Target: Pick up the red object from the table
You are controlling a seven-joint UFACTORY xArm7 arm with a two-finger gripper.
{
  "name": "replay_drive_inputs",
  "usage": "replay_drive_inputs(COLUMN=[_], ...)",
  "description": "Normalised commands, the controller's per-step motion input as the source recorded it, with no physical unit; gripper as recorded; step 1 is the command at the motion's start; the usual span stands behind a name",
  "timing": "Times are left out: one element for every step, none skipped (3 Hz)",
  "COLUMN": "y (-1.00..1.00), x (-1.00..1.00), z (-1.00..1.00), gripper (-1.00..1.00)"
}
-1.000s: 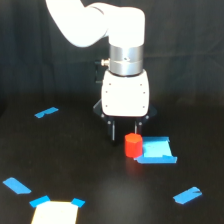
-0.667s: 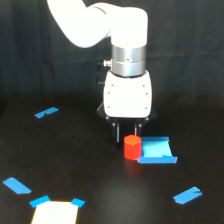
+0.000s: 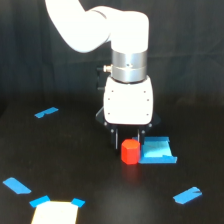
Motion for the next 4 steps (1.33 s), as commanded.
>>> replay_drive_inputs(y=[-0.33,-0.54,-0.26,-0.14], x=[-0.54,-1.0,-1.0,0.71], z=[1.0,1.0,0.54,1.0], gripper=[-0.98,-1.0,-1.0,-0.92])
